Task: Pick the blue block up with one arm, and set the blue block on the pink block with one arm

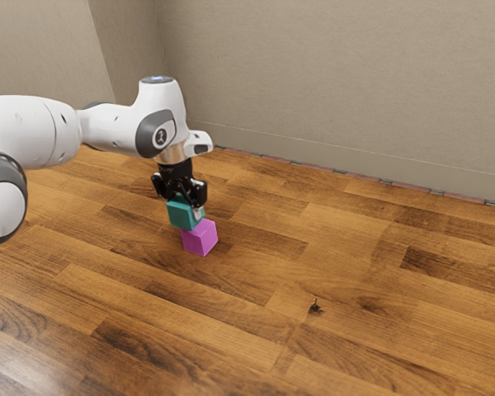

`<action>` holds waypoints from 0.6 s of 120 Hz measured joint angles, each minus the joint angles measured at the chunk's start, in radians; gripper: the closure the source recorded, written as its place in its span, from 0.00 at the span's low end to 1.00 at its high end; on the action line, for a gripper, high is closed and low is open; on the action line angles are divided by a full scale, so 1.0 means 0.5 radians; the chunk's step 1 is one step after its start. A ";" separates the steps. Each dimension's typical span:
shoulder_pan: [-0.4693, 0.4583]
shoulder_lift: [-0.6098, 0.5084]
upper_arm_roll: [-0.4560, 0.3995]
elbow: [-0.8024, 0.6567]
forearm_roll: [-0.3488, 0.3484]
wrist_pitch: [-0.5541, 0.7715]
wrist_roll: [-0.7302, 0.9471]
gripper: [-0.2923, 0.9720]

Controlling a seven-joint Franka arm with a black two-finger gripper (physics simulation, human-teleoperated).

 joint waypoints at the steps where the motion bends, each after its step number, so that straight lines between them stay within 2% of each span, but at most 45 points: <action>1: 0.000 0.001 0.001 0.001 0.001 0.000 -0.001 0.48; 72: -0.001 0.040 -0.003 0.060 0.019 -0.016 -0.055 0.48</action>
